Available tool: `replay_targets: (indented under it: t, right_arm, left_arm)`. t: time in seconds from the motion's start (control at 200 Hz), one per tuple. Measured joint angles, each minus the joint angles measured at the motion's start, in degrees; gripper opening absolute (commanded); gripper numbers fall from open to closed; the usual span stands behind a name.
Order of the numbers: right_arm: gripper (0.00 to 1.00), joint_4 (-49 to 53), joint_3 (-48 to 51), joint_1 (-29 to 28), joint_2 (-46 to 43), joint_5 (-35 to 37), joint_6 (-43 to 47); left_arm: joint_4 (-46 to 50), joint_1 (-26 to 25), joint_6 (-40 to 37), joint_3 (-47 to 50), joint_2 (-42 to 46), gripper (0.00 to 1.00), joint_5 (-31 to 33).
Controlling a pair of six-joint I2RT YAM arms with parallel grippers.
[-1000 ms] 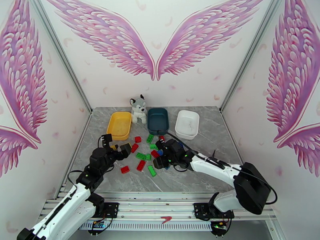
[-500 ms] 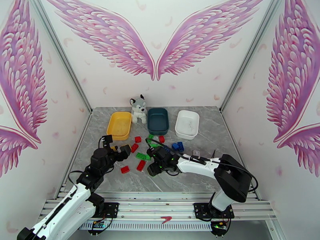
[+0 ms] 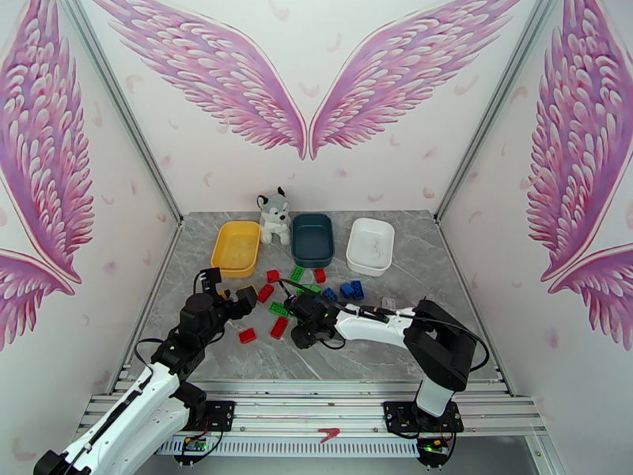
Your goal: Sort the legos into containers by color
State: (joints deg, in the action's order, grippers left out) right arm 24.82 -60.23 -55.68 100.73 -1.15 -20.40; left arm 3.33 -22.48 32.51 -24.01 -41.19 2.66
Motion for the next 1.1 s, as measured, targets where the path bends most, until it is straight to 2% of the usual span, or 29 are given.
replay_targets:
  t: [0.055,0.225,0.505,0.6,0.75,0.785,0.86,0.94,0.98,1.105]
  right_arm:
    - [0.00,0.15,-0.09,0.00,0.00,0.37,-0.81]
    - [0.00,-0.20,-0.33,0.00,-0.66,1.86,-2.12]
    - [0.19,1.49,3.98,-0.04,-10.73,10.40,-1.22]
    - [0.13,1.31,3.98,-0.04,-11.58,11.13,-0.87]
    - [0.10,1.42,4.13,-0.04,-11.39,11.82,-0.55]
    - [0.15,1.42,4.13,-0.02,-11.34,12.00,-0.55]
    - [0.43,1.40,4.13,0.07,-11.10,12.15,-0.35]
    - [0.59,1.33,4.35,0.07,-11.04,12.20,-0.13]
    - [0.62,1.44,4.50,0.09,-11.04,12.26,-0.52]
    - [0.62,1.60,5.03,0.63,-11.04,11.98,-0.11]
  left_arm:
    - [0.02,0.11,0.02,0.02,0.00,0.93,-0.02]
    - [-0.02,0.26,0.13,0.00,0.00,0.93,-0.17]
    - [-0.17,0.35,0.70,0.02,0.00,0.93,-1.81]
    - [-0.28,0.35,0.79,0.04,0.00,0.93,-2.03]
    - [-0.68,0.35,0.92,0.13,0.00,0.93,-2.71]
    - [-0.70,0.35,0.94,0.17,0.00,0.93,-2.93]
    - [-1.01,0.35,0.94,0.39,0.00,0.93,-3.10]
    - [-1.07,0.35,0.94,0.42,0.00,0.93,-3.08]
    - [-1.07,0.35,0.92,0.42,0.00,0.93,-3.10]
    - [-1.07,0.35,0.90,0.42,0.00,0.93,-3.06]
